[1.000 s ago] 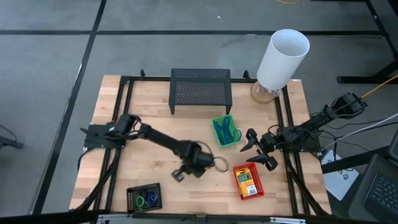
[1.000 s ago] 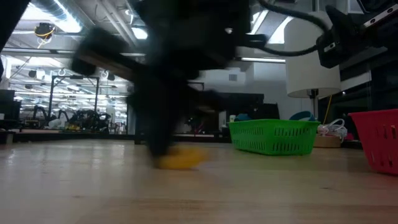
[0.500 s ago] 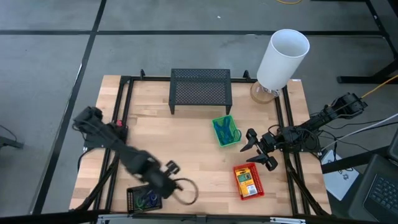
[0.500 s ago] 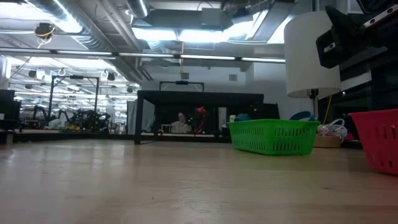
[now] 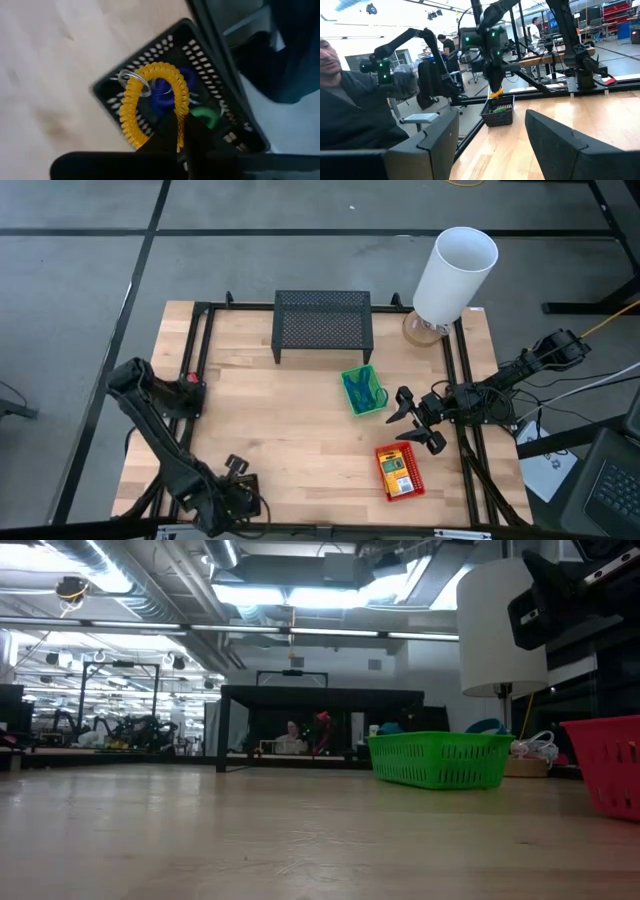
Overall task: Pick & Place Office Desk Supplies
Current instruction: Put the orange spring keychain into the black basket, then put the black basket on the shelf
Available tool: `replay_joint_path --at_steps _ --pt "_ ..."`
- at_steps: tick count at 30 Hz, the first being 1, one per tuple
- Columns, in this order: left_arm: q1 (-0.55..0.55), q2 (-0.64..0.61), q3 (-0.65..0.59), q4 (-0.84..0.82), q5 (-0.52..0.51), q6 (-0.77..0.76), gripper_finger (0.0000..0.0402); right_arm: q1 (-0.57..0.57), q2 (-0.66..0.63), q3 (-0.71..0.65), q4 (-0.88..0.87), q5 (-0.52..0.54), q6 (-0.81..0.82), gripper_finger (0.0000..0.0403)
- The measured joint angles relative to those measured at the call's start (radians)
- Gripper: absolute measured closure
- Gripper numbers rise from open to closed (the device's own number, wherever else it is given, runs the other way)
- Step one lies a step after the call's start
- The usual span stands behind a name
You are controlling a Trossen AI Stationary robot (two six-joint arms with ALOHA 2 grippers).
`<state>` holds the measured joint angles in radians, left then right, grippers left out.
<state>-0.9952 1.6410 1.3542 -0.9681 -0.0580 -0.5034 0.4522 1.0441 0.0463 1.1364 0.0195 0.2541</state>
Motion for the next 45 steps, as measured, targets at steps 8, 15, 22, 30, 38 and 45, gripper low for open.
replay_joint_path --at_steps 8,15,22,30,38,45 --pt "-0.047 0.0 -0.162 0.191 0.026 -0.163 0.0398 0.0 0.0 0.0 0.0 0.026 -0.009 0.0174" --pt "-0.051 0.0 -0.236 0.238 0.025 -0.253 0.0375 0.0 0.0 0.0 0.0 0.026 -0.007 0.0174" --pt "-0.053 -0.001 -0.225 0.248 0.006 -0.272 0.031 0.0 0.0 0.0 0.0 0.026 -0.007 0.0174" --pt "-0.053 -0.001 -0.198 0.247 -0.004 -0.272 0.0245 0.0 0.0 0.0 0.0 0.026 -0.004 0.0174" --pt "-0.051 -0.001 -0.17 0.193 -0.045 -0.305 0.0231 0.0 0.0 0.0 0.0 0.026 -0.004 0.0174" --pt "-0.05 -0.001 -0.107 0.039 -0.159 -0.341 0.0231 0.0 0.0 0.0 0.0 0.026 -0.004 0.0174"
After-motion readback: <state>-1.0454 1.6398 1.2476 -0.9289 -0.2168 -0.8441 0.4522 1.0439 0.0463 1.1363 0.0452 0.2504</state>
